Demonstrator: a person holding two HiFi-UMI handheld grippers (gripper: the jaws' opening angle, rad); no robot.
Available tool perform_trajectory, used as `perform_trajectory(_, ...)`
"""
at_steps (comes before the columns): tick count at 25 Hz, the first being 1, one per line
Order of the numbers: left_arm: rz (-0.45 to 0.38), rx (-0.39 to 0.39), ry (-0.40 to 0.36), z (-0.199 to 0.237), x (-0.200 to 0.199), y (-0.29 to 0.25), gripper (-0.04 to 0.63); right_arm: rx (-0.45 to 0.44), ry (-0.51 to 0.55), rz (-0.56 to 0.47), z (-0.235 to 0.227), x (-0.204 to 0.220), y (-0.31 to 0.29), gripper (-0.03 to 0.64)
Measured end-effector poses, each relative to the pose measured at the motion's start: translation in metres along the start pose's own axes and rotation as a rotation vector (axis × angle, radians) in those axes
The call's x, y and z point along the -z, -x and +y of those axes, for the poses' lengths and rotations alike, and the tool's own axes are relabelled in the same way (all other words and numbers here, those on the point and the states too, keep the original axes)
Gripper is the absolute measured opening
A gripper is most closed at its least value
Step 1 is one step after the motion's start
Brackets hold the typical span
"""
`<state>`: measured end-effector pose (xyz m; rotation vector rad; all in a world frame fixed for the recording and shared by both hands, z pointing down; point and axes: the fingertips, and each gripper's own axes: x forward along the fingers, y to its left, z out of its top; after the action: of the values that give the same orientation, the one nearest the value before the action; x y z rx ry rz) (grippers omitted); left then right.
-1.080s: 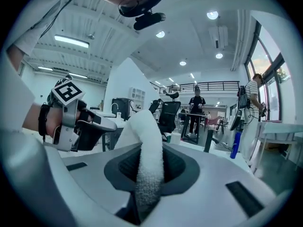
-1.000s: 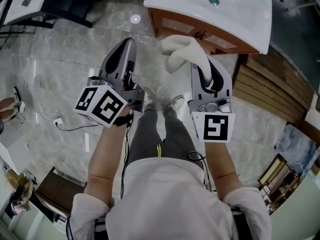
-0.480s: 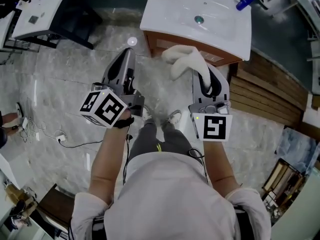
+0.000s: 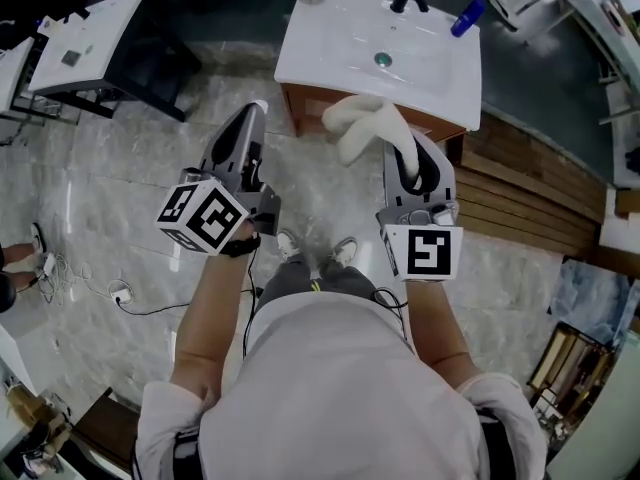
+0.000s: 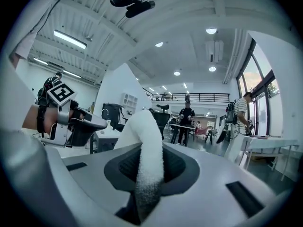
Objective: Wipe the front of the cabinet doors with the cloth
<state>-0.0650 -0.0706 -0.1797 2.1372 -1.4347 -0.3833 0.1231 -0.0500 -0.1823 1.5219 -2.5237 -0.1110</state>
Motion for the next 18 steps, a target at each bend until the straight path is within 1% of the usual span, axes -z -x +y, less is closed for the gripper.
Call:
perform_trajectory(6,-0.003,0.016,-0.011,-0.006,-0.014,-0.004,0.017,0.014,-0.002,0.003,-0.005,-0.008,-0.003,0.081)
perform_trajectory(18,0.024,0.001,-0.017,0.007,-0.006,-0.010,0.017,-0.002,-0.035,0.009,0.007,0.004,-0.017,0.081)
